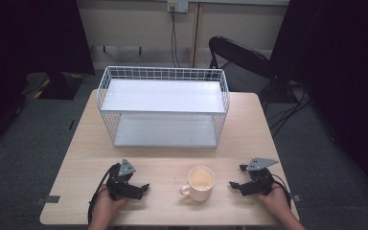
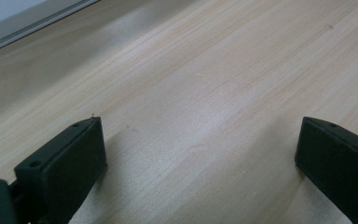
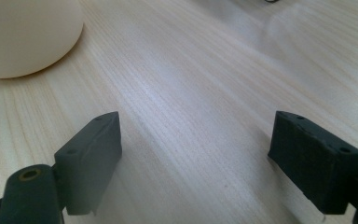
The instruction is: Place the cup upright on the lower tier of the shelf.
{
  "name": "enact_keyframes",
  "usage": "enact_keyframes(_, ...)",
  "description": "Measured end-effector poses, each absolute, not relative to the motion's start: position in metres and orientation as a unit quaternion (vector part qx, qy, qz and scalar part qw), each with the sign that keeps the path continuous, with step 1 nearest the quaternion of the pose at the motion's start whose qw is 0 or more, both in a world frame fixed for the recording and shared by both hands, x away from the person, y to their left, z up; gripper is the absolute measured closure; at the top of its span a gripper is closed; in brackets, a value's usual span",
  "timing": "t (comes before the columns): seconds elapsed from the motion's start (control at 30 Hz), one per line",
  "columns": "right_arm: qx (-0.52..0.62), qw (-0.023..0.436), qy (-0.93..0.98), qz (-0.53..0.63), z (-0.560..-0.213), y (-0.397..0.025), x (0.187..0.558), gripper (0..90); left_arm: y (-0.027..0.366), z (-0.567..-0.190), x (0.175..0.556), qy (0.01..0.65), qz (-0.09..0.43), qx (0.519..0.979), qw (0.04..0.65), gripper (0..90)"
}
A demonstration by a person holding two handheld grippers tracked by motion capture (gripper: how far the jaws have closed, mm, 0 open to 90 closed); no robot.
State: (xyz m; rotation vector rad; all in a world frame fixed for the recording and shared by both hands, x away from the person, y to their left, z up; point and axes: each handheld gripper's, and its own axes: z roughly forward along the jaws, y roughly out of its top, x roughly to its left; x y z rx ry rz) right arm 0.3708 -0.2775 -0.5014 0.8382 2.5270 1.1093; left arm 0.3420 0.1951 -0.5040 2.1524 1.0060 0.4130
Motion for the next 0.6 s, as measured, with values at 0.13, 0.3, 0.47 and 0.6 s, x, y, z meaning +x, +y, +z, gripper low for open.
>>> enact_keyframes(0.13,0.293,0.131,0.868,0.38,-0.5015,-0.2772,0.3708,14.7,0.1951,-0.504,0.3421,0.39,0.16,0.834,0.357,1.3)
enact_keyframes(0.3,0.296,0.132,0.867,0.38,-0.5017,-0.2769,0.3705,14.4,0.1953,-0.504,0.3424,0.389,0.158,0.834,0.358,1.3)
enact_keyframes(0.47,0.307,0.13,0.867,0.371,-0.4997,-0.2764,0.3684,14.8,0.1953,-0.504,0.3424,0.389,0.158,0.834,0.358,1.2)
enact_keyframes(0.6,0.312,0.112,0.873,0.358,-0.4929,-0.2729,0.3706,14.9,0.1953,-0.504,0.3424,0.389,0.158,0.834,0.358,1.2)
